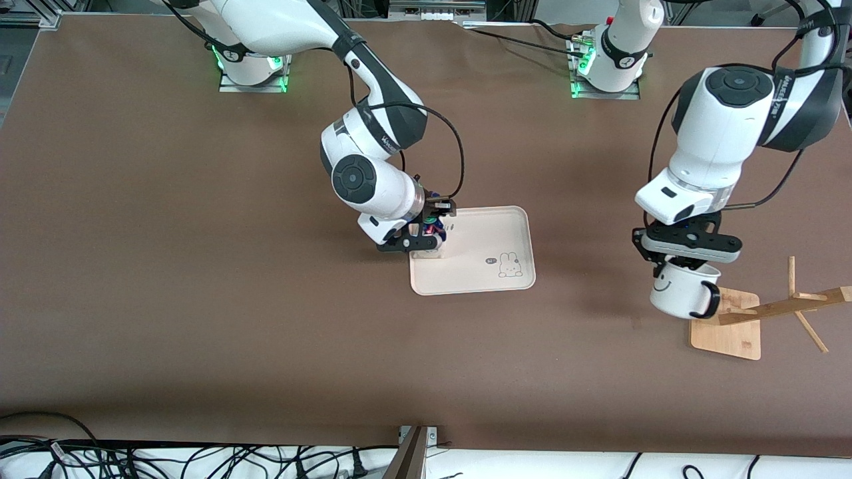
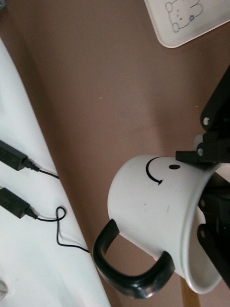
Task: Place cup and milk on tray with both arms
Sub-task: 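Lower the carton onto the tray while the left gripper lifts the mug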
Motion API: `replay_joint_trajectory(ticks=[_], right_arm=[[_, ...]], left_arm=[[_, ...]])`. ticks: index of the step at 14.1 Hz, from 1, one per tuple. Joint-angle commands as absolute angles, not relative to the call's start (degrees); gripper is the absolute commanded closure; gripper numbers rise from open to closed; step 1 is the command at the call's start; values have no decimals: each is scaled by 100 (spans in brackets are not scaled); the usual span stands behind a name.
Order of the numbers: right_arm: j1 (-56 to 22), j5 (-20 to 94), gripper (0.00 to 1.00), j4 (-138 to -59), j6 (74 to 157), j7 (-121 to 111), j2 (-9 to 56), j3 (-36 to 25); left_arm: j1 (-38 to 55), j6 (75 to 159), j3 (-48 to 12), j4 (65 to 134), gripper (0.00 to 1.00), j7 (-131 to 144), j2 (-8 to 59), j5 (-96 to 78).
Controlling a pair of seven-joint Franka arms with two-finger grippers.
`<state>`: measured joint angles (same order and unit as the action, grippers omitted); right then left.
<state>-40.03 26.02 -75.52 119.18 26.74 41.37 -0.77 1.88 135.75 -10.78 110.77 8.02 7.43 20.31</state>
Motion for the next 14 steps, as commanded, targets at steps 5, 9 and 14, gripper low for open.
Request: replay_joint_trajectory(ticks=[5, 9, 14], right_arm=[[-4043, 2584, 100, -7629, 12129, 1908, 4078, -70], [-4087, 2575, 51, -7646, 12207, 1890, 4113, -70], [-4166, 2566, 0, -7699, 12744, 1881, 4157, -70]], left_arm=[[290, 12218, -1485, 10705, 100, 782, 861, 1454], [308, 12068, -1494, 10705, 100, 765, 1028, 958], [325, 11340, -1494, 10039, 100, 511, 1370, 932]])
